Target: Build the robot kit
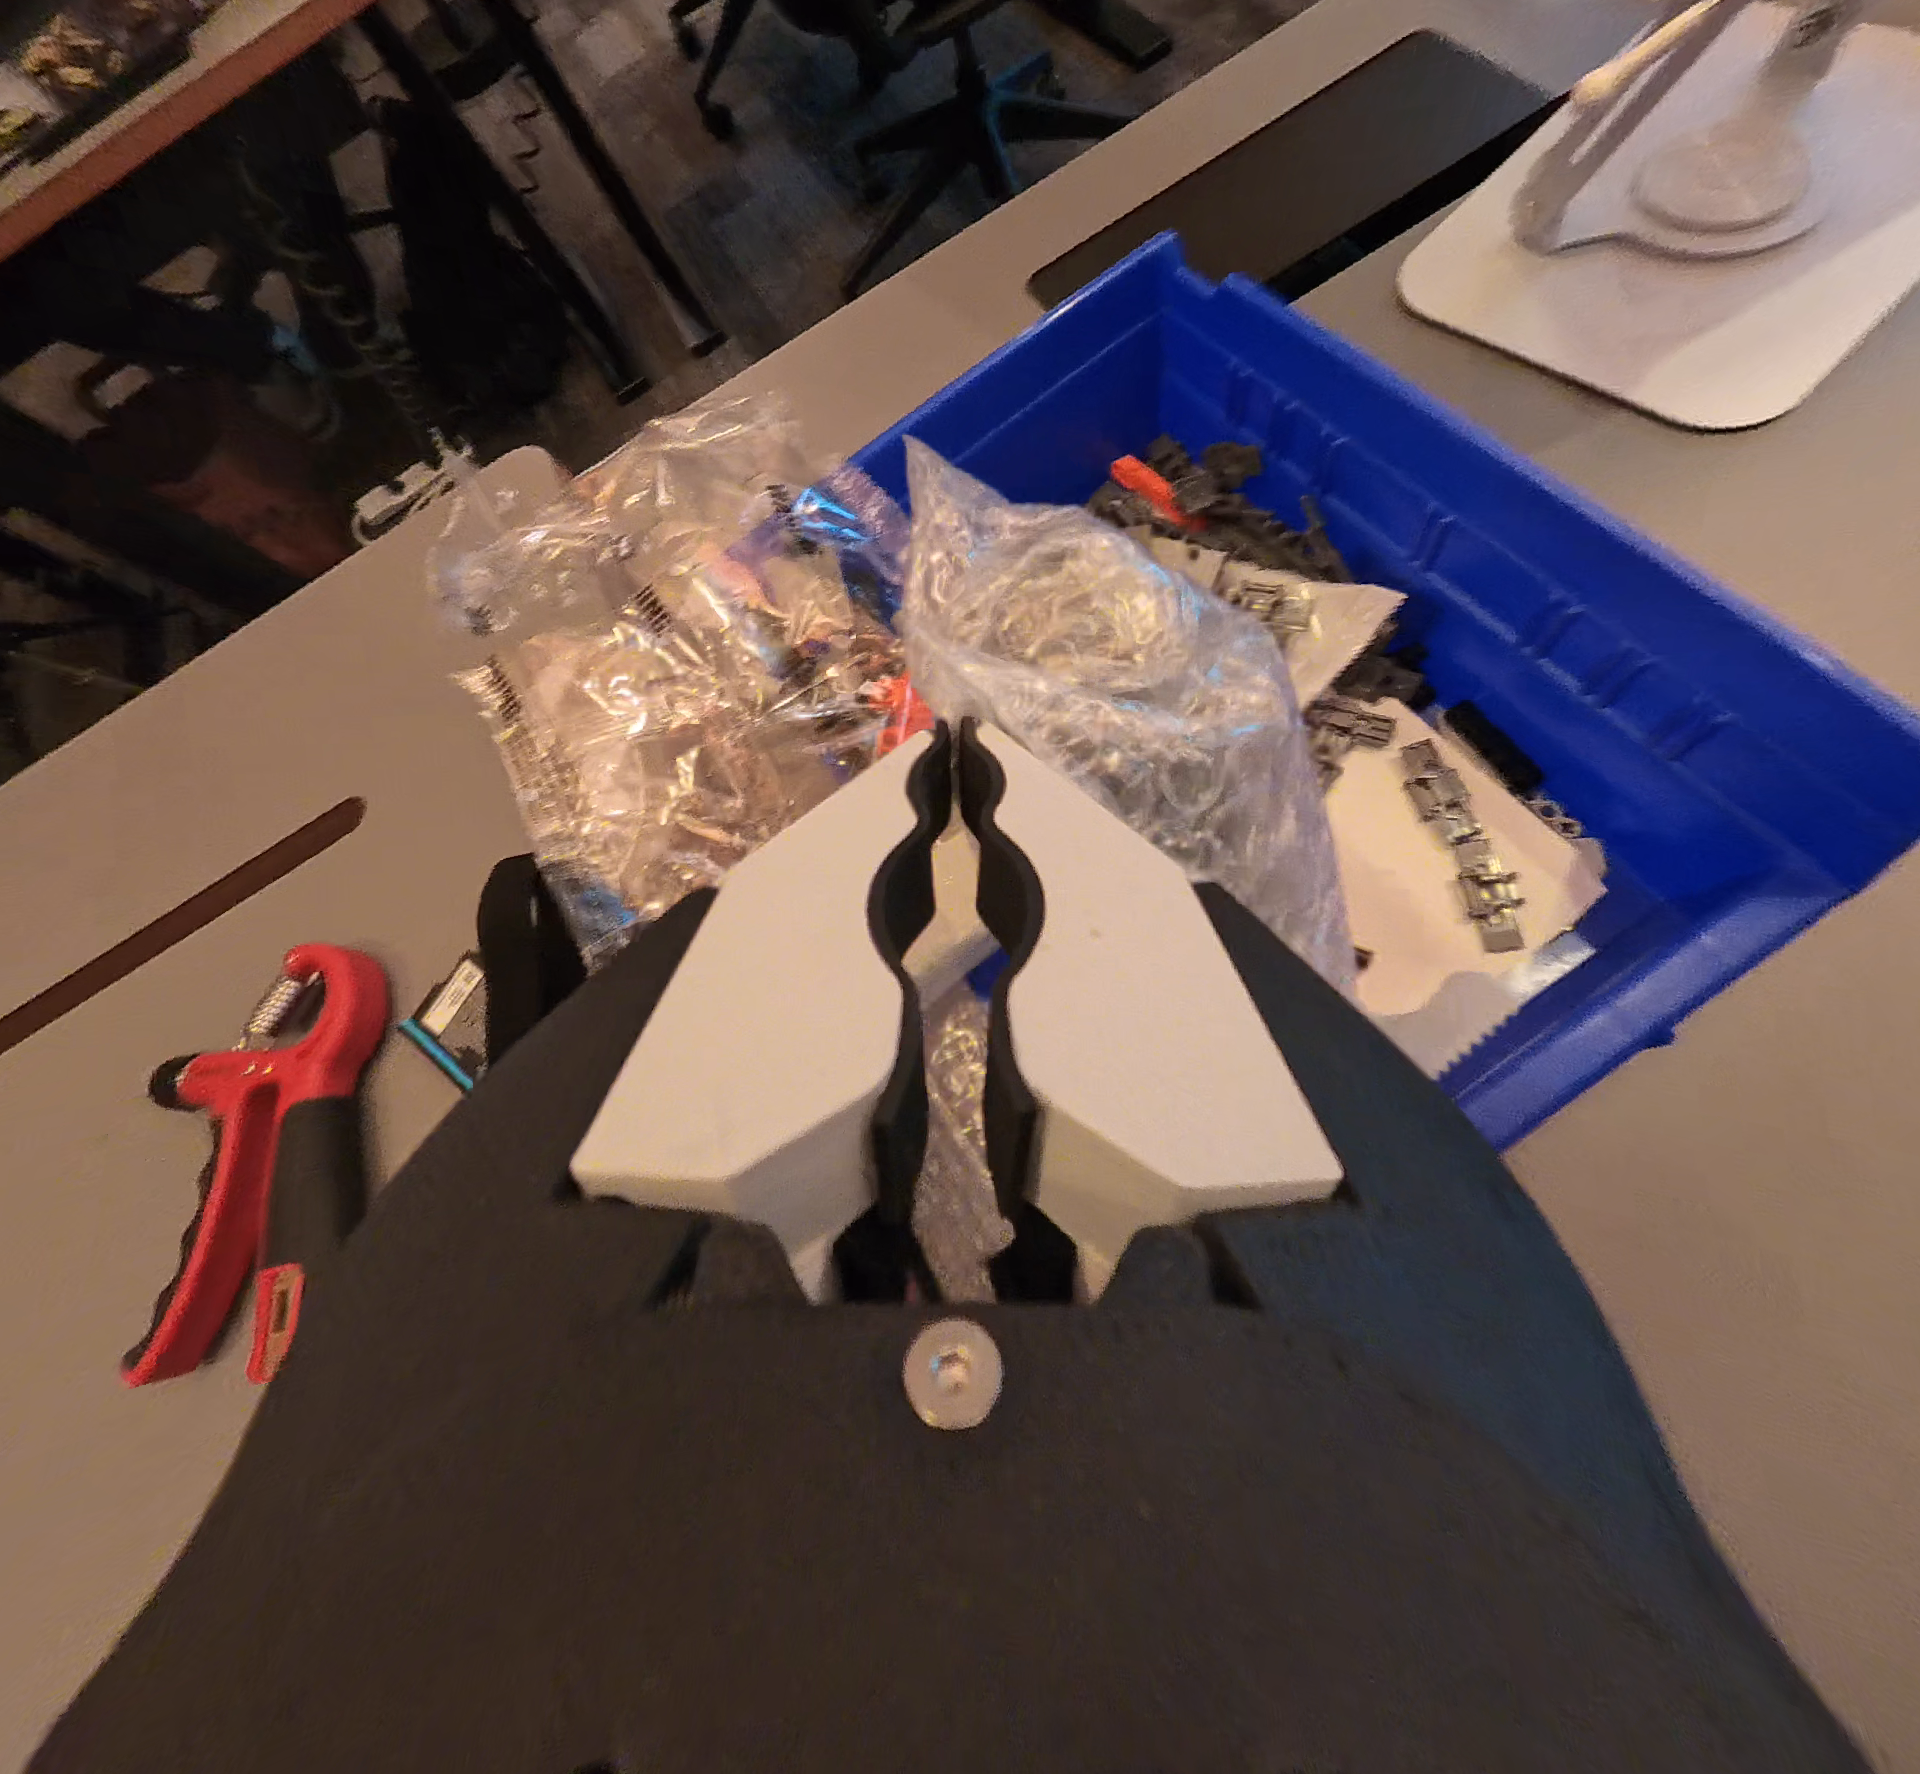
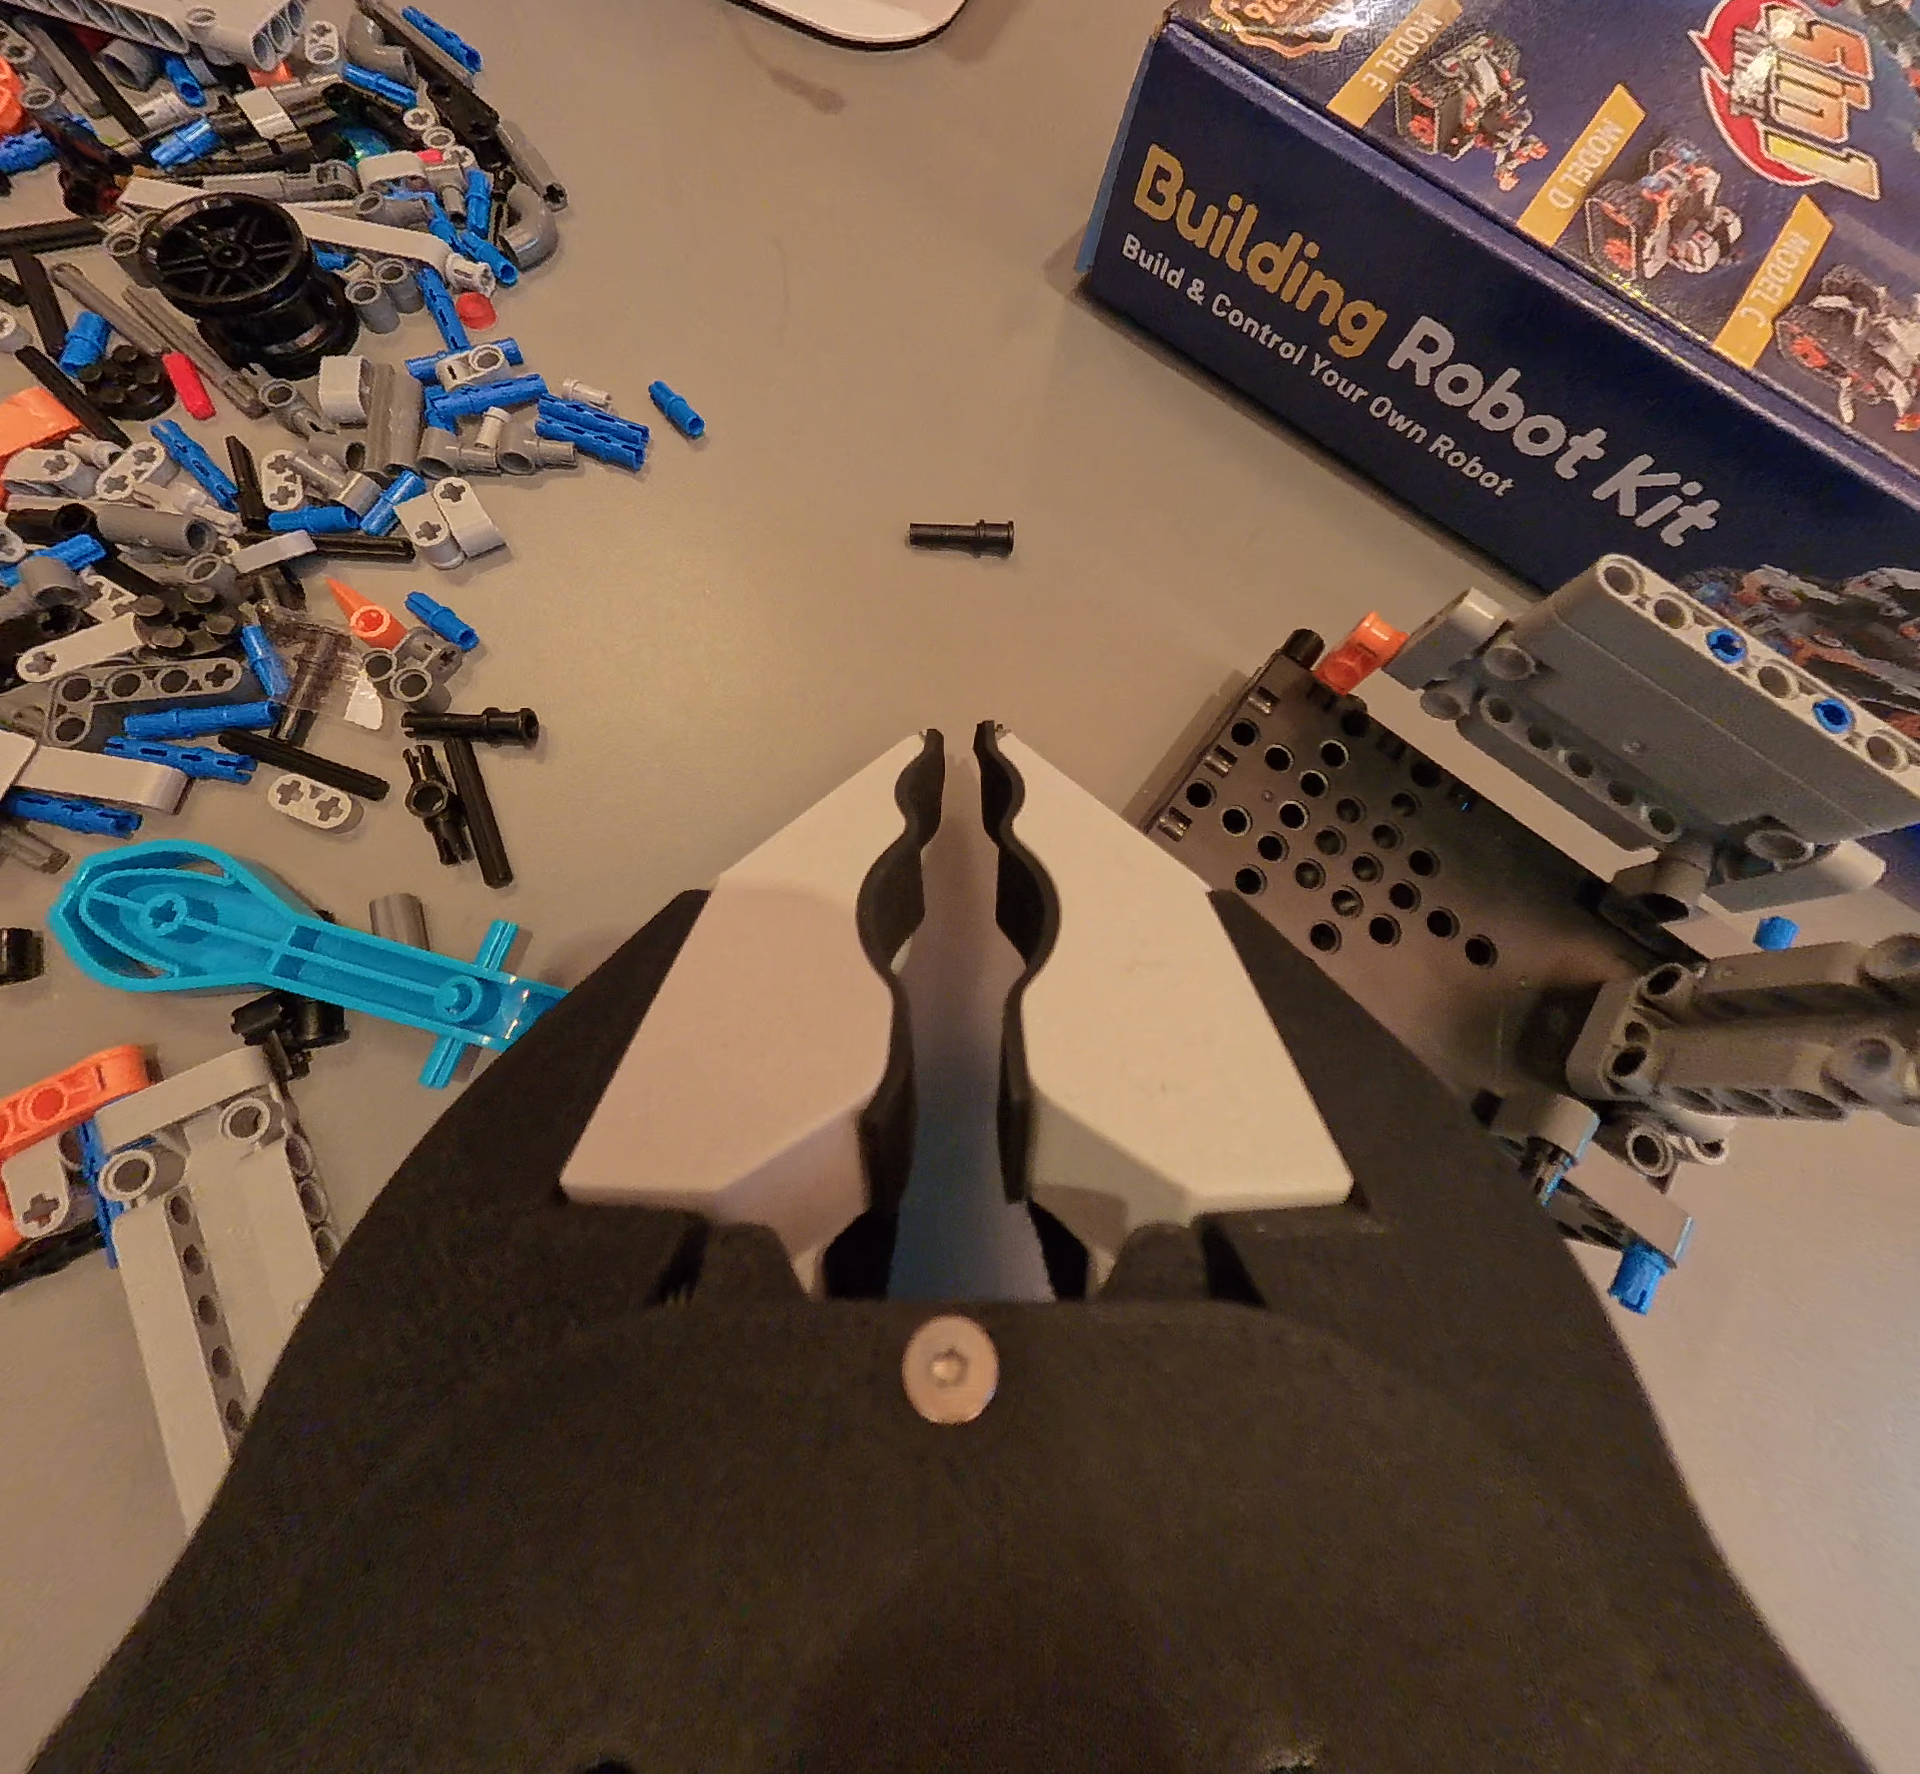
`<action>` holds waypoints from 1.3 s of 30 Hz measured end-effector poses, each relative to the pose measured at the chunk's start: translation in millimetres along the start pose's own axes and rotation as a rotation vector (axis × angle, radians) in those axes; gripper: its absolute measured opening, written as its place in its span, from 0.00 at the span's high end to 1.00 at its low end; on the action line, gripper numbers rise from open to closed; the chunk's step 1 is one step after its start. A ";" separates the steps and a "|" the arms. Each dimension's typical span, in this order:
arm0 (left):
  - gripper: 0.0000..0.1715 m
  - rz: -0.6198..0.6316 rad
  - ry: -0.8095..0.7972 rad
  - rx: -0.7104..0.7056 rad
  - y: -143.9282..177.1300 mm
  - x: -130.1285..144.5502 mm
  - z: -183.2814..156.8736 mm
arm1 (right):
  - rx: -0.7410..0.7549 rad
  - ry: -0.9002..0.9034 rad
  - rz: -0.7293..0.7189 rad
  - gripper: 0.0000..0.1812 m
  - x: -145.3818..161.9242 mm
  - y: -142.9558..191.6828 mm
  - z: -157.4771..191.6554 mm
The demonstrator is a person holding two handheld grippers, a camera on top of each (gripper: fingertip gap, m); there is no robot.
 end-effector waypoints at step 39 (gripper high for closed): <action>0.78 0.168 -0.331 -0.017 -54.1 -32.7 -84.4 | 0.020 -0.029 0.004 0.99 4.4 -0.4 -5.7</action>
Point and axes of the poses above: each gripper's, where its closed fingertips meet, y back along the fingers, x out of its underside, z = x × y across the jaws, the point moved 10 cm from there along y, back along the fingers, and after that the axes turned 12 degrees about z, right-handed, at the moved point
